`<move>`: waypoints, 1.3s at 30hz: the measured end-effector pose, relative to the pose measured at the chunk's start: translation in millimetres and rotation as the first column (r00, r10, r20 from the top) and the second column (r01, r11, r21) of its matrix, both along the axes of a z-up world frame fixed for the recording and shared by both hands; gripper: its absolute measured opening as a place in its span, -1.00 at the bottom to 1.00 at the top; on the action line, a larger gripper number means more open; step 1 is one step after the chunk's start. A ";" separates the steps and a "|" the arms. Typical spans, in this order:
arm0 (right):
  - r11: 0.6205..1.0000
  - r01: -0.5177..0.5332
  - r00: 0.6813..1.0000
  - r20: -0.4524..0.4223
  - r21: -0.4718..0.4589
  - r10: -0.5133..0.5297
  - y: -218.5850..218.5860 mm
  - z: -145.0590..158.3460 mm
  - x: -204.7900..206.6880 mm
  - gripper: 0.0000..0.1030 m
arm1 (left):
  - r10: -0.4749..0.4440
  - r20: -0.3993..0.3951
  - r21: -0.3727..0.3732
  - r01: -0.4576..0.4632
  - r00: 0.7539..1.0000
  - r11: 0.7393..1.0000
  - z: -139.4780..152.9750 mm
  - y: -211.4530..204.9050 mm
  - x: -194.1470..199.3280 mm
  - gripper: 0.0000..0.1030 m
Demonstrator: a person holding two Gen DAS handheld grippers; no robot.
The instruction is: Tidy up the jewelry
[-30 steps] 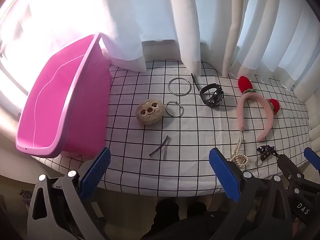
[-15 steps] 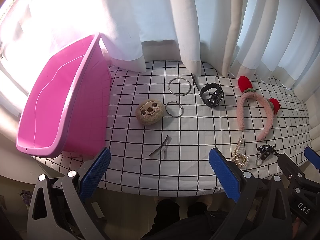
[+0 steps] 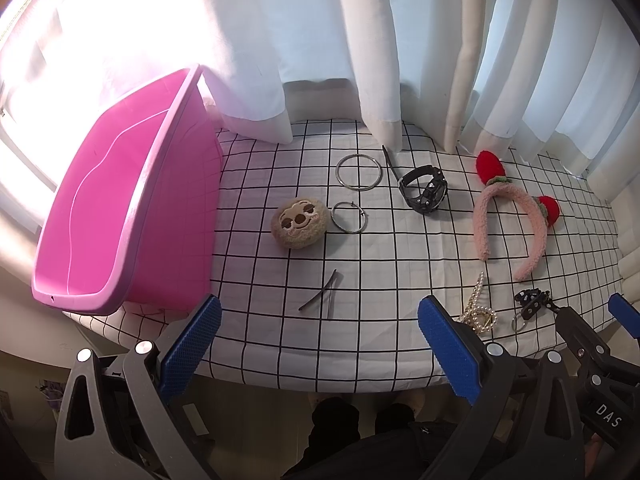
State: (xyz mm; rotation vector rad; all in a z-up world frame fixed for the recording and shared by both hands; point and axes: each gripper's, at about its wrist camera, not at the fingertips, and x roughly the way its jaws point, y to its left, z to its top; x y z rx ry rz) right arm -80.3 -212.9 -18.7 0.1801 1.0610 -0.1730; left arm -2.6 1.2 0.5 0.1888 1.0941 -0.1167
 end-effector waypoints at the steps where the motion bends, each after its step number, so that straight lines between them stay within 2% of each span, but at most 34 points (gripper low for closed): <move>1: 1.000 0.000 1.000 0.000 0.000 0.000 0.0 0.0 0.2 0.83 | 0.000 0.000 0.001 0.000 1.000 1.000 0.1 0.0 -0.2 0.88; 12: 1.000 0.000 1.000 -0.001 0.003 0.000 0.2 -1.1 0.0 0.82 | 0.001 -0.003 0.000 -0.001 1.000 1.000 -0.5 1.1 -3.3 0.88; 21: 0.998 0.029 0.999 0.016 0.049 -0.030 -14.6 -6.1 -9.0 0.83 | 0.005 -0.022 -0.007 -0.005 1.000 1.000 -9.8 0.5 -6.1 0.88; 28: 0.993 0.073 0.997 -0.018 0.093 -0.072 -50.7 -37.2 -30.3 0.83 | -0.006 -0.062 0.001 0.006 0.998 1.000 -42.9 -2.2 -13.7 0.88; 33: 0.992 0.100 0.994 -0.053 0.071 -0.097 -81.5 -69.3 -41.7 0.82 | -0.013 -0.095 -0.010 0.012 0.995 1.000 -72.0 -8.6 -20.7 0.88; 39: 0.993 0.103 0.993 -0.071 0.053 -0.099 -113.2 -105.9 -39.9 0.82 | 0.035 -0.107 -0.023 -0.038 0.994 0.999 -103.2 -10.1 -19.6 0.88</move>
